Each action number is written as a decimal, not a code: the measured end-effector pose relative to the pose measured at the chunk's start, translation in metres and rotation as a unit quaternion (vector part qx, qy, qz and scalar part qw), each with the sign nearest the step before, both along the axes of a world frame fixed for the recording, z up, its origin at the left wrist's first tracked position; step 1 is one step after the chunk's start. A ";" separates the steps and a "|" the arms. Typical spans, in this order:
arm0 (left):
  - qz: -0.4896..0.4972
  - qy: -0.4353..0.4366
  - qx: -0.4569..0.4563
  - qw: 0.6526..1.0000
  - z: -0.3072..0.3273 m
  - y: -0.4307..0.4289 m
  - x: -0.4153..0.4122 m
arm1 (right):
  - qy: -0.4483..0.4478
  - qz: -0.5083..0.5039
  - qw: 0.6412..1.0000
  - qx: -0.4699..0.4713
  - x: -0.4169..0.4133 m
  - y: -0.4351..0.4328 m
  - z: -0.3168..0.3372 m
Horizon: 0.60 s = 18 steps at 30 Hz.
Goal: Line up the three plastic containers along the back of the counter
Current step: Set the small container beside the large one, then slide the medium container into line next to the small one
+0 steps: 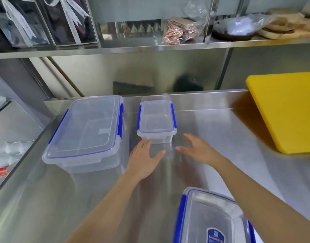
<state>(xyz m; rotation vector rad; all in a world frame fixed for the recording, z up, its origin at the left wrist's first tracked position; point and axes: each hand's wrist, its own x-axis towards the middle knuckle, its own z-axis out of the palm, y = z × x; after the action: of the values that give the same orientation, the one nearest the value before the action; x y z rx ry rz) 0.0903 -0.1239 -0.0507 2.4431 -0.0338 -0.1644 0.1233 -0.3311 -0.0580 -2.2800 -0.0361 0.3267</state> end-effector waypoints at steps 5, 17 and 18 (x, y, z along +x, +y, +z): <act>-0.057 0.050 -0.015 0.997 0.004 -0.012 -0.058 | 0.033 0.030 0.999 0.004 -0.051 -0.018 0.005; -0.144 0.154 -0.111 0.971 0.000 -0.039 -0.150 | 0.042 0.060 0.995 -0.070 -0.134 -0.051 0.002; -0.145 0.150 -0.108 0.972 -0.001 -0.041 -0.153 | 0.044 0.051 0.995 -0.069 -0.137 -0.052 0.000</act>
<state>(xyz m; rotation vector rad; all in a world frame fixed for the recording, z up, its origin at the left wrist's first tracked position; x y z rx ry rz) -0.0624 -0.1650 -0.0521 2.1622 -0.2622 -0.6245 -0.0138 -0.3830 -0.0577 -2.4026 -0.0888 0.4964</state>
